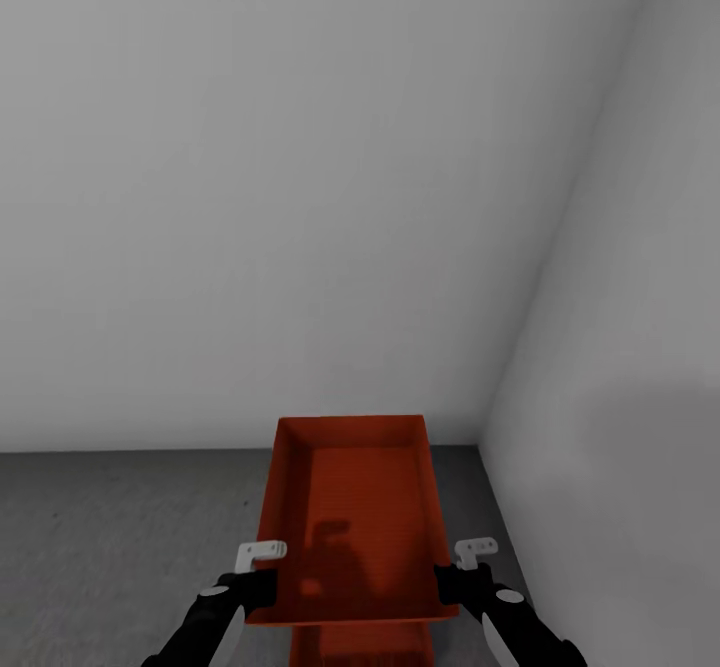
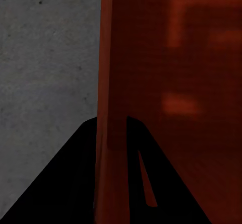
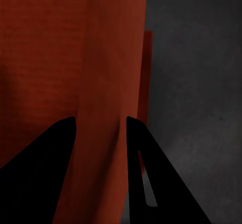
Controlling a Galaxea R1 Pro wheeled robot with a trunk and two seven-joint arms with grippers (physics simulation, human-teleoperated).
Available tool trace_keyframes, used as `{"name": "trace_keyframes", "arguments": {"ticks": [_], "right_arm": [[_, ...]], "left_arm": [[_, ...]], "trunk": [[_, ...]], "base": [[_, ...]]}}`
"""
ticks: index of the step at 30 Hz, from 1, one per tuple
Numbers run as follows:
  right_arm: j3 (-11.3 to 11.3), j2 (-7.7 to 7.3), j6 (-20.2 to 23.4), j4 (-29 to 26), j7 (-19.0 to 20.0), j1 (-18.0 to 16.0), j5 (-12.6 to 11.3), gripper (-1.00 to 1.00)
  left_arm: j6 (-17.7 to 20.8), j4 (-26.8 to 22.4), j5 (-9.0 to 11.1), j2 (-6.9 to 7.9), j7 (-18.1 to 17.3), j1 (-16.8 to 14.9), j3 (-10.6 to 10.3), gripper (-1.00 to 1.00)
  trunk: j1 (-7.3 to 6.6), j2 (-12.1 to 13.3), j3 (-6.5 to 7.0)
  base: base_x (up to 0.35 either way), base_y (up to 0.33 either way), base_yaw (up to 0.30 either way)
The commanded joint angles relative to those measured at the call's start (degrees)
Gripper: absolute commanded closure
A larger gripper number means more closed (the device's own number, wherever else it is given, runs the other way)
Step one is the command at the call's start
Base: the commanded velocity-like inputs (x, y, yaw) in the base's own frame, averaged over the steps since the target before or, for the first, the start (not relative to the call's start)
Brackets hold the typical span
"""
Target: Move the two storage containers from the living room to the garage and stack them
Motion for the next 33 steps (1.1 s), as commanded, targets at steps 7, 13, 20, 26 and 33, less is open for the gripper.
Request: {"name": "trace_keyframes", "arguments": {"ticks": [7,13,20,26,33], "right_arm": [[0.0,-0.03,0.4,-0.7,2.1,0.0,-0.7,1.0],[0.0,-0.03,0.4,-0.7,2.1,0.0,-0.7,1.0],[0.1,-0.03,0.4,-0.7,2.1,0.0,-0.7,1.0],[0.0,-0.03,0.4,-0.7,2.1,0.0,-0.7,1.0],[0.0,-0.03,0.4,-0.7,2.1,0.0,-0.7,1.0]], "left_arm": [[0.5,0.0,-0.8,0.05,1.9,0.0,-0.1,1.0],[0.5,0.0,-0.8,0.05,1.9,0.0,-0.1,1.0],[0.5,0.0,-0.8,0.06,1.9,0.0,-0.1,1.0],[0.5,0.0,-0.8,0.03,1.9,0.0,-0.1,1.0],[0.5,0.0,-0.8,0.05,1.9,0.0,-0.1,1.0]], "trunk": [[0.01,-0.1,-0.72],[0.01,-0.1,-1.28],[0.01,-0.1,-1.92],[0.01,-0.1,-2.48],[0.01,-0.1,-3.13]], "base": [[0.0,0.0,0.0],[0.0,0.0,0.0],[0.0,0.0,0.0],[0.0,0.0,0.0],[0.0,0.0,0.0]]}}
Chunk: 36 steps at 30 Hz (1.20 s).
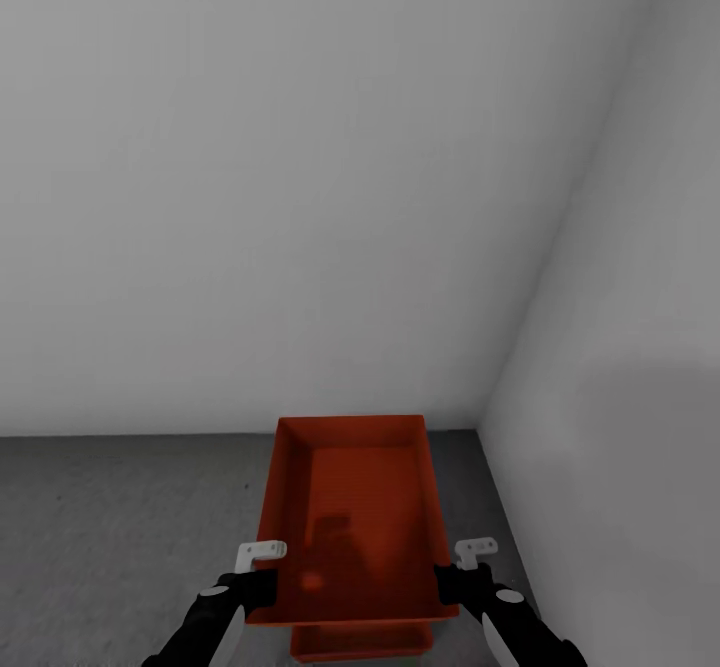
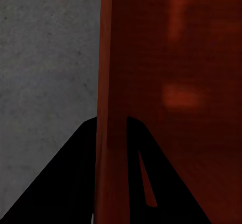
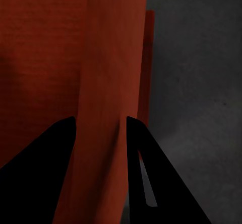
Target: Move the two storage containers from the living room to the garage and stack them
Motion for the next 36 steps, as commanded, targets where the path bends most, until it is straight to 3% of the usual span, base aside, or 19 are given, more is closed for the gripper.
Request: {"name": "trace_keyframes", "arguments": {"ticks": [1,16,36], "right_arm": [[0.0,-0.03,0.4,-0.7,2.1,0.0,-0.7,1.0],[0.0,-0.03,0.4,-0.6,2.1,0.0,-0.7,1.0],[0.1,-0.03,0.4,-0.6,2.1,0.0,-0.7,1.0]], "left_arm": [[0.5,0.0,-0.8,0.06,1.9,0.0,-0.1,1.0],[0.5,0.0,-0.8,-0.02,1.9,0.0,-0.1,1.0],[0.5,0.0,-0.8,0.06,1.9,0.0,-0.1,1.0]], "trunk": [[0.01,-0.1,-0.16],[0.01,-0.1,-1.46],[0.01,-0.1,-1.54]], "base": [[0.0,0.0,0.0],[0.0,0.0,0.0],[0.0,0.0,0.043]]}}
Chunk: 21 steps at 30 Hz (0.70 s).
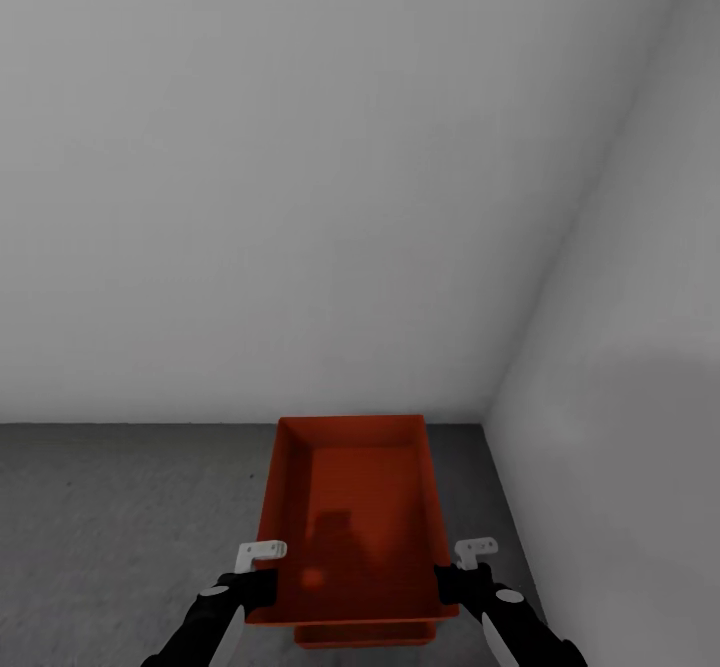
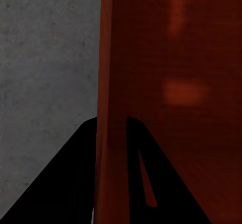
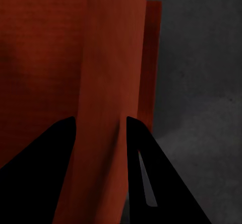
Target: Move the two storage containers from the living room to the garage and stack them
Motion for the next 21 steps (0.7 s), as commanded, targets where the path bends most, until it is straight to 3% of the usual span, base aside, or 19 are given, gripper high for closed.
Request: {"name": "trace_keyframes", "arguments": {"ticks": [1,21], "right_arm": [[0.1,-0.02,0.4,-0.6,2.1,0.0,-0.7,1.0],[0.0,-0.02,0.4,-0.6,2.1,0.0,-0.7,1.0]], "left_arm": [[0.5,0.0,-0.8,0.08,1.9,0.0,-0.1,1.0],[0.5,1.5,-0.7,0.14,1.9,0.0,-0.1,1.0]], "trunk": [[0.01,-0.1,-0.07],[0.01,-0.1,-0.07]], "base": [[0.0,0.0,0.014],[0.0,-0.029,0.001]]}}
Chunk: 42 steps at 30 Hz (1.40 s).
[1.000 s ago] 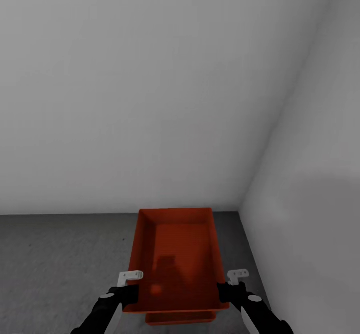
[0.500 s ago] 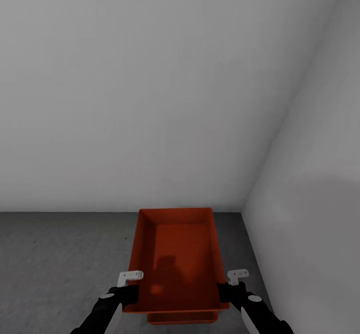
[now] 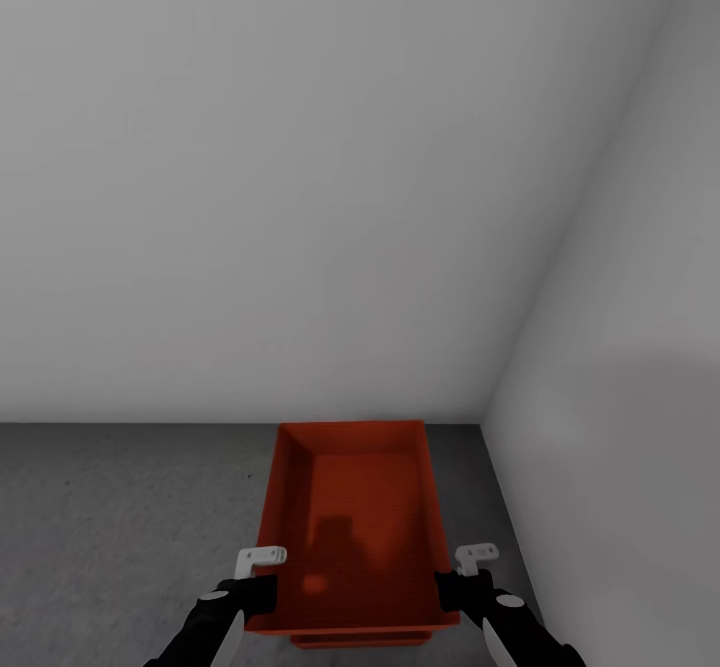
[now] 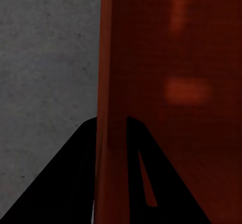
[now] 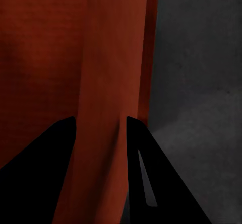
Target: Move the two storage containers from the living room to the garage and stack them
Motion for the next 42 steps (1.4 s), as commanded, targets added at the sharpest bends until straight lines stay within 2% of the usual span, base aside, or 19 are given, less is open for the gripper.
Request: {"name": "trace_keyframes", "arguments": {"ticks": [1,40,42], "right_arm": [[0.1,-0.05,0.4,-2.1,2.1,0.0,-0.7,1.0],[0.1,-0.05,0.4,-2.1,2.1,0.0,-0.7,1.0],[0.1,-0.05,0.4,-2.1,2.1,0.0,-0.7,1.0]], "left_arm": [[0.4,0.0,-0.8,0.13,2.0,0.0,-0.1,1.0],[0.4,0.0,-0.9,0.05,2.0,0.0,-0.1,1.0],[0.4,0.0,-0.9,0.05,2.0,0.0,-0.1,1.0]], "trunk": [[0.01,-0.1,-0.07],[0.01,-0.1,-0.07],[0.45,-0.9,-0.43]], "base": [[0.0,-0.001,0.0],[0.0,0.0,0.0],[0.0,0.0,0.0]]}}
